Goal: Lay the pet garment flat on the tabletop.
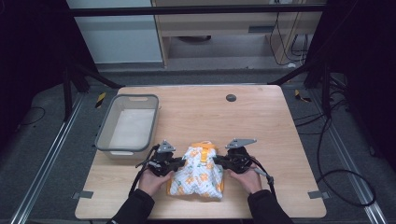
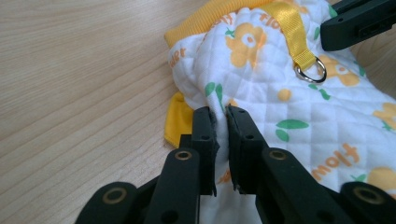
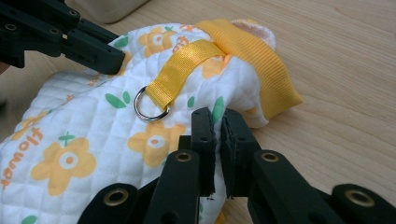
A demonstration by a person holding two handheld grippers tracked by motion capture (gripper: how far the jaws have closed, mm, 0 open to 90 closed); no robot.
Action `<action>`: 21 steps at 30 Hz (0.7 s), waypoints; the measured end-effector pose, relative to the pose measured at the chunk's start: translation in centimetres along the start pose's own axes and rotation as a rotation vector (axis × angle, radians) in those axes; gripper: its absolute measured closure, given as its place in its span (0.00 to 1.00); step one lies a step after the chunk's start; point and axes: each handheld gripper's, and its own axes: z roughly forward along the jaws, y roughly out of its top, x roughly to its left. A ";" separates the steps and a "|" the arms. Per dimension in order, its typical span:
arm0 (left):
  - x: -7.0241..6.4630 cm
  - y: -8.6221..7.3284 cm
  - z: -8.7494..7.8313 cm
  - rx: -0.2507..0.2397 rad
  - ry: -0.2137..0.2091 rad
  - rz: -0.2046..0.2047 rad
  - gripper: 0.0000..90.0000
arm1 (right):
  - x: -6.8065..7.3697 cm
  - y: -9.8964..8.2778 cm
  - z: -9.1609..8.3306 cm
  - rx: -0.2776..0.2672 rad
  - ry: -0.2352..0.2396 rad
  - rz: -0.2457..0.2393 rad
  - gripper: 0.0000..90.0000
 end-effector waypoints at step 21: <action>-2.8 5.4 -6.5 -0.252 0.053 0.091 0.92 | 1.6 4.0 -6.4 -0.264 -0.064 -0.052 0.91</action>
